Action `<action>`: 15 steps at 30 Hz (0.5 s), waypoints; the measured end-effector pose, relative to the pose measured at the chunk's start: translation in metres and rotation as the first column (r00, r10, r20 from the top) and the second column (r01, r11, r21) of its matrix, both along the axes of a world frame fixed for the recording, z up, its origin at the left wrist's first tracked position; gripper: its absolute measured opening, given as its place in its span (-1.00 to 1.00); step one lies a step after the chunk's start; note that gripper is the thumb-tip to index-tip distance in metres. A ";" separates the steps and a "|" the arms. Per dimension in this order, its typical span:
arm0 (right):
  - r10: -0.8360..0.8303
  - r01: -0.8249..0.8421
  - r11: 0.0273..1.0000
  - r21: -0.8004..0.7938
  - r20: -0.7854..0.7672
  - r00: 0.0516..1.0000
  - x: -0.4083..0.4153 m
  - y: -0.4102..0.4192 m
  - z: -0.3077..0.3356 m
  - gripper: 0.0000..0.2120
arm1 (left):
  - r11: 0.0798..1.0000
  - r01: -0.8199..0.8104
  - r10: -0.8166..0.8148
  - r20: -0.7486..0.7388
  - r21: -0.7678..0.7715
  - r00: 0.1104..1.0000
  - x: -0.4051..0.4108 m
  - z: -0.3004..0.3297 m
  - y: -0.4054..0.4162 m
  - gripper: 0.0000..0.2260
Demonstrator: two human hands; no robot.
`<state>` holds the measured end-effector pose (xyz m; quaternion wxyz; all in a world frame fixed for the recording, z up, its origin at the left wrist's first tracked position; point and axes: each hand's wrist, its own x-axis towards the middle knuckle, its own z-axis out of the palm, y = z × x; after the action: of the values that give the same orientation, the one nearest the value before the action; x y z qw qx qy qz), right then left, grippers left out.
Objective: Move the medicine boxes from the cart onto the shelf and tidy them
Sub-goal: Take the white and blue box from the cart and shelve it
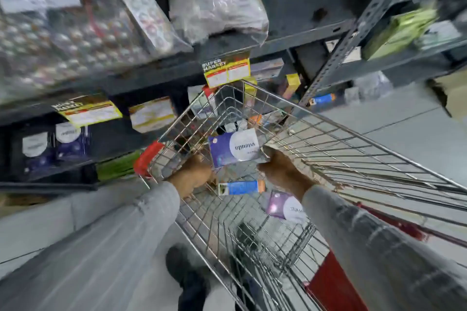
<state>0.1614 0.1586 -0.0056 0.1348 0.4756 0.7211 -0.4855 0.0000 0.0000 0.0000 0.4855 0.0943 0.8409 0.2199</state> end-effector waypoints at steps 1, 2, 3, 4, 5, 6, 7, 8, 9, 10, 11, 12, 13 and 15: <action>-0.037 0.035 0.998 -0.060 -0.036 0.999 -0.004 0.001 -0.008 -0.57 | 0.999 0.040 -0.040 0.003 0.008 0.999 0.003 -0.004 0.003 -0.72; -0.072 0.062 0.988 -0.144 -0.067 0.995 -0.006 0.002 -0.014 -0.55 | 0.998 0.062 -0.063 0.016 0.030 0.998 0.004 -0.007 0.005 -0.68; -0.091 0.074 0.979 -0.192 -0.083 0.992 -0.008 0.002 -0.018 -0.52 | 0.995 0.062 -0.066 0.043 0.072 0.997 0.007 -0.010 0.006 -0.64; -0.111 0.092 0.975 -0.200 -0.086 0.990 -0.011 0.001 -0.020 -0.51 | 0.995 0.032 -0.038 0.069 0.099 0.997 0.012 -0.010 0.008 -0.59; -0.120 0.100 0.977 -0.188 -0.100 0.988 -0.011 0.000 -0.022 -0.52 | 0.994 -0.002 -0.008 0.094 0.113 0.996 0.015 -0.010 0.009 -0.55; -0.143 0.121 0.977 -0.173 -0.118 0.983 -0.011 -0.002 -0.020 -0.52 | 0.993 -0.030 0.018 0.101 0.117 0.995 0.017 -0.007 0.007 -0.51; -0.172 0.149 0.976 -0.160 -0.143 0.975 -0.009 -0.003 -0.018 -0.50 | 0.990 -0.045 0.032 0.100 0.130 0.994 0.019 -0.003 0.005 -0.49; -0.186 0.165 0.977 -0.133 -0.167 0.968 -0.007 -0.005 -0.014 -0.47 | 0.988 -0.044 0.032 0.085 0.149 0.996 0.019 0.005 0.003 -0.49; -0.199 0.182 0.978 -0.105 -0.193 0.961 -0.004 -0.007 -0.009 -0.45 | 0.985 -0.040 0.029 0.067 0.166 0.997 0.020 0.011 0.001 -0.50; -0.217 0.201 0.975 -0.092 -0.227 0.949 0.000 -0.009 -0.002 -0.45 | 0.982 -0.038 0.031 0.041 0.185 0.999 0.022 0.020 -0.002 -0.51; -0.250 0.229 0.968 -0.104 -0.273 0.929 0.003 -0.012 0.007 -0.48 | 0.975 -0.049 0.048 0.013 0.216 0.999 0.023 0.031 -0.004 -0.52; -0.287 0.261 0.958 -0.122 -0.322 0.902 0.005 -0.015 0.019 -0.53 | 0.967 -0.058 0.063 -0.015 0.247 0.998 0.024 0.046 -0.005 -0.52; -0.320 0.290 0.947 -0.136 -0.371 0.872 0.007 -0.018 0.032 -0.58 | 0.958 -0.066 0.081 -0.042 0.280 0.996 0.024 0.060 -0.007 -0.51; -0.354 0.322 0.935 -0.148 -0.463 0.813 0.006 -0.025 0.069 -0.64 | 0.928 -0.084 0.125 -0.090 0.363 0.988 0.023 0.095 -0.010 -0.53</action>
<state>0.1672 0.1333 0.0630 -0.1228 0.4554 0.6200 -0.6270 0.0227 -0.0102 0.0946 0.3999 0.1483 0.8163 0.3895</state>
